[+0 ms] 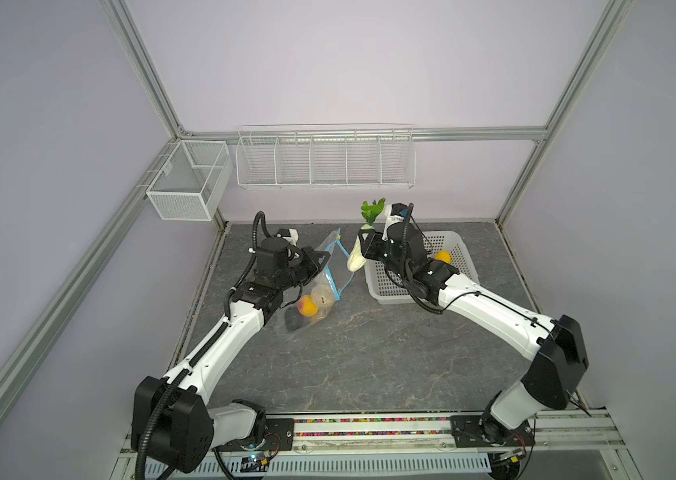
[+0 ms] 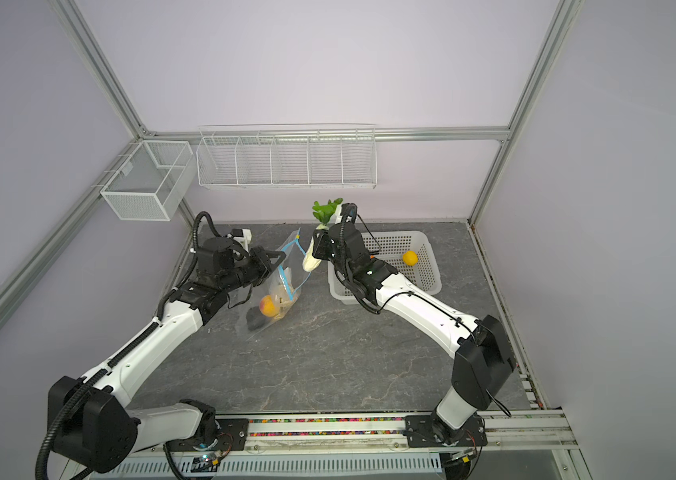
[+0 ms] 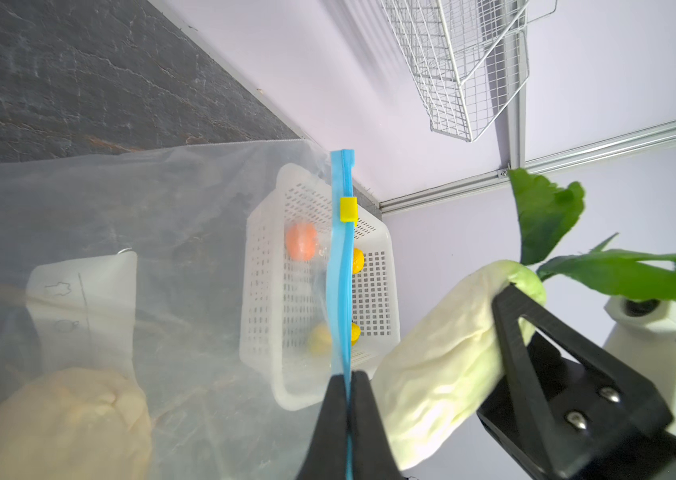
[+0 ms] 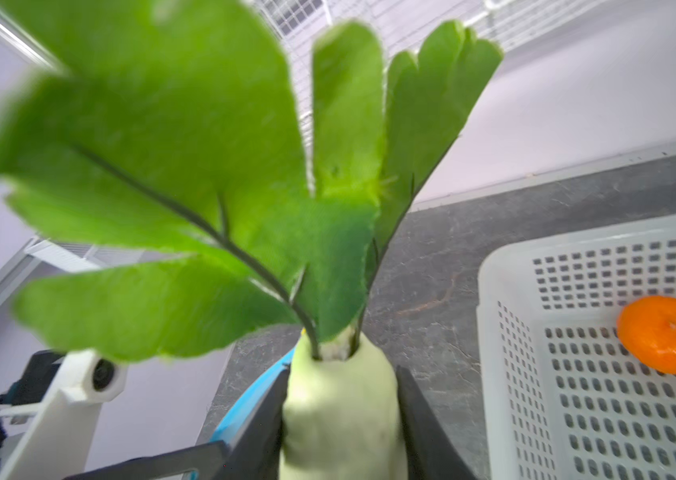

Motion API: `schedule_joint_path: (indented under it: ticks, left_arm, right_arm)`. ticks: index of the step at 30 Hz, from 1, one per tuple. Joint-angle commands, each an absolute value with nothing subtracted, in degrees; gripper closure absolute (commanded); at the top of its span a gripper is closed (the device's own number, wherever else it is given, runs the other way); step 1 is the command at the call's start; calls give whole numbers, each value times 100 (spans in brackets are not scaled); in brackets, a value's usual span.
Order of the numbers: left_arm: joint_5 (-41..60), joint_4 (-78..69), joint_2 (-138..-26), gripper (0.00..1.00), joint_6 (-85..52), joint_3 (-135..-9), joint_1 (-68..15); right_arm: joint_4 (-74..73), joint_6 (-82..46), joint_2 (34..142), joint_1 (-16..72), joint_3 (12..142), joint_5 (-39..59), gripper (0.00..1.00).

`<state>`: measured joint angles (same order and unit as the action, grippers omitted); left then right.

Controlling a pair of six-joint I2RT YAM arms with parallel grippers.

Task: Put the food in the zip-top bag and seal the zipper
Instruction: 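Lift the white radish with the right gripper and carry it toward the bag, then lower the radish into the bag mouth beside the left gripper and release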

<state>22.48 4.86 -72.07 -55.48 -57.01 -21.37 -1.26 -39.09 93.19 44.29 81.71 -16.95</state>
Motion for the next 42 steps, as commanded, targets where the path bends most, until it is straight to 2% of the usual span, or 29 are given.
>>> schedule_joint_path:
  ticks: [1,8,16,26,42]
  left_arm:
    - [2156,581,-6963,100,-5604,-5763,-2084]
    - [1659,801,-6556,100,-5672,-5809,-2013]
    - [1209,1253,-6208,100,-5732,-6093,-1995]
    - [1057,1093,-6144,100,-5954,-5991,-1995]
    - [826,786,-5715,100,-5959,-5478,-1996]
  right_arm:
    - [-617,-3516,9399,4554,8459,-1833,65]
    - [-865,-2804,9691,5014,8946,-2268,66]
    - [-1019,-2577,9925,5176,9346,-2376,67]
    - [-808,-2752,10315,5366,9585,-2348,67]
    - [-1307,-2841,11018,5555,9786,-2115,65]
